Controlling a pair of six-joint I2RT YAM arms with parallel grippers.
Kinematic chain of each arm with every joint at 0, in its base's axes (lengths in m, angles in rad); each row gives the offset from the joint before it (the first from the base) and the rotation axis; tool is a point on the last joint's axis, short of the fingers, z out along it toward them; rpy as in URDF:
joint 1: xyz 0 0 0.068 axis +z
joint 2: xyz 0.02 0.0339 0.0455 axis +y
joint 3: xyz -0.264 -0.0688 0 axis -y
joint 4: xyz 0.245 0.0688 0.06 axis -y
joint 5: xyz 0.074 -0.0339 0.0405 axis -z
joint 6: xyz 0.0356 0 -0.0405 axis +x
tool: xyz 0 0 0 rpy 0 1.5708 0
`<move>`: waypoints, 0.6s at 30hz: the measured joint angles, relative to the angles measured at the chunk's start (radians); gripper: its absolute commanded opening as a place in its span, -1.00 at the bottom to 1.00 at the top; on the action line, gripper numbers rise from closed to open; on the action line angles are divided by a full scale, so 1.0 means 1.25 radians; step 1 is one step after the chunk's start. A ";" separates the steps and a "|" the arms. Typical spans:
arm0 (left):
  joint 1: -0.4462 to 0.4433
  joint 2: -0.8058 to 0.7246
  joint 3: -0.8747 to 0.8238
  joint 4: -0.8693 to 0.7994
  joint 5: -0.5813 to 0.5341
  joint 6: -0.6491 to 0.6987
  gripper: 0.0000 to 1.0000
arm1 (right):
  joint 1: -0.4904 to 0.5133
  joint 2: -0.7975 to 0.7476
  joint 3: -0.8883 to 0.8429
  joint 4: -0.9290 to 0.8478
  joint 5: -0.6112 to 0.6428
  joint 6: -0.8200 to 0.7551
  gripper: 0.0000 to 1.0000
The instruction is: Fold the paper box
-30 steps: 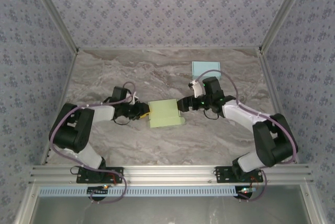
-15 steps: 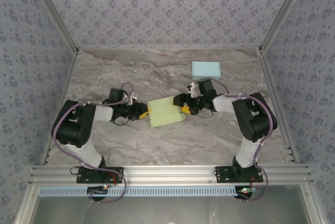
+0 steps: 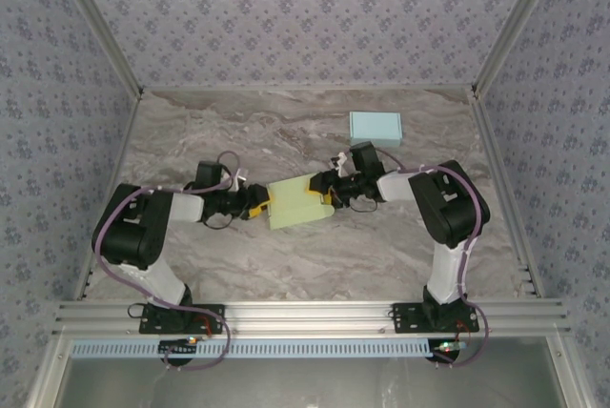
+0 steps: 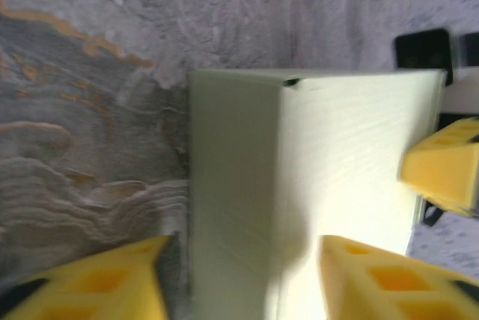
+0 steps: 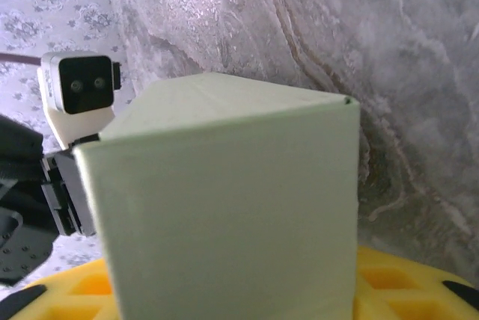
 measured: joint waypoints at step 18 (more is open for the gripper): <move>-0.318 -0.335 -0.248 0.375 -0.366 0.643 0.98 | -0.079 -0.160 -0.079 -0.239 -0.055 0.182 -0.24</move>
